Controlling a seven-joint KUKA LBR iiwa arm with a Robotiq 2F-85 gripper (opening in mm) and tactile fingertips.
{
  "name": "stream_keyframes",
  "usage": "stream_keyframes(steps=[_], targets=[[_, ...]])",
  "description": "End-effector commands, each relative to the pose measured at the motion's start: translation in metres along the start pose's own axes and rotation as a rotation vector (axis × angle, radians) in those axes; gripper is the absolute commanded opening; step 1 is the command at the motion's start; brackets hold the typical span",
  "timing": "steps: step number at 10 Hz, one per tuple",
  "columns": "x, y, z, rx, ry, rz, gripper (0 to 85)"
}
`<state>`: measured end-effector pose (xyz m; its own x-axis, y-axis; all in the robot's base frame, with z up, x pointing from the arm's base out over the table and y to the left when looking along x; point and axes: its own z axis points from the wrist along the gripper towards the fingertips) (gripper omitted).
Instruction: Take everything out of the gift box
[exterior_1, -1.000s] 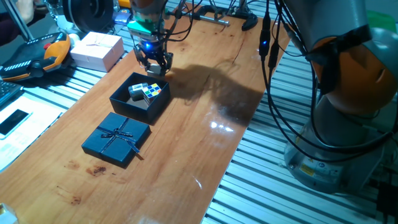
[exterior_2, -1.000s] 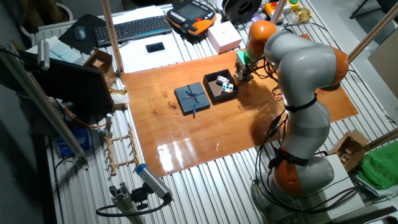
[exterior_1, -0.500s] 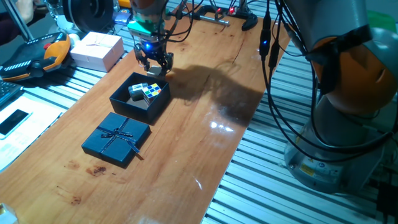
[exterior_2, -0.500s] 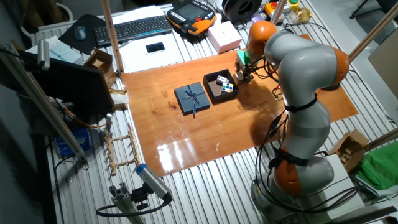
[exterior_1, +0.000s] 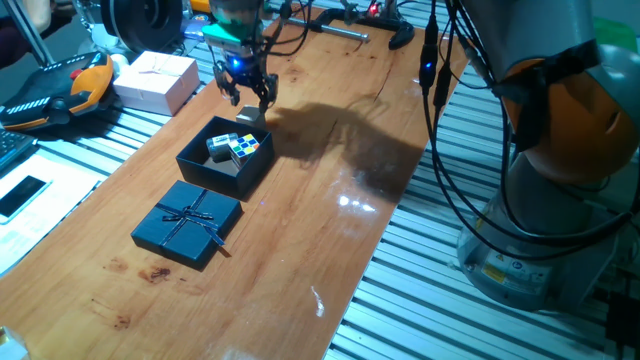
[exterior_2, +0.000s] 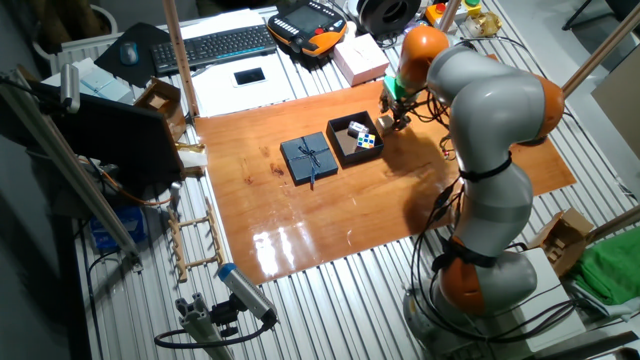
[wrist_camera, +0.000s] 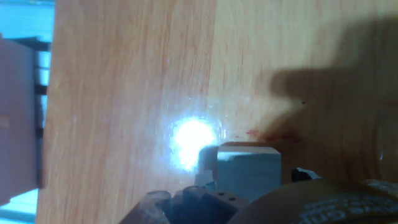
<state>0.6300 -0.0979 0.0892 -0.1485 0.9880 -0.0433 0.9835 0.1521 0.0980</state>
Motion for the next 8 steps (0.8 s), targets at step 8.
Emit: stream_keyframes(steps=[8], targets=[[0.028, 0.012, -0.044, 0.005, -0.006, -0.242, 53.3]])
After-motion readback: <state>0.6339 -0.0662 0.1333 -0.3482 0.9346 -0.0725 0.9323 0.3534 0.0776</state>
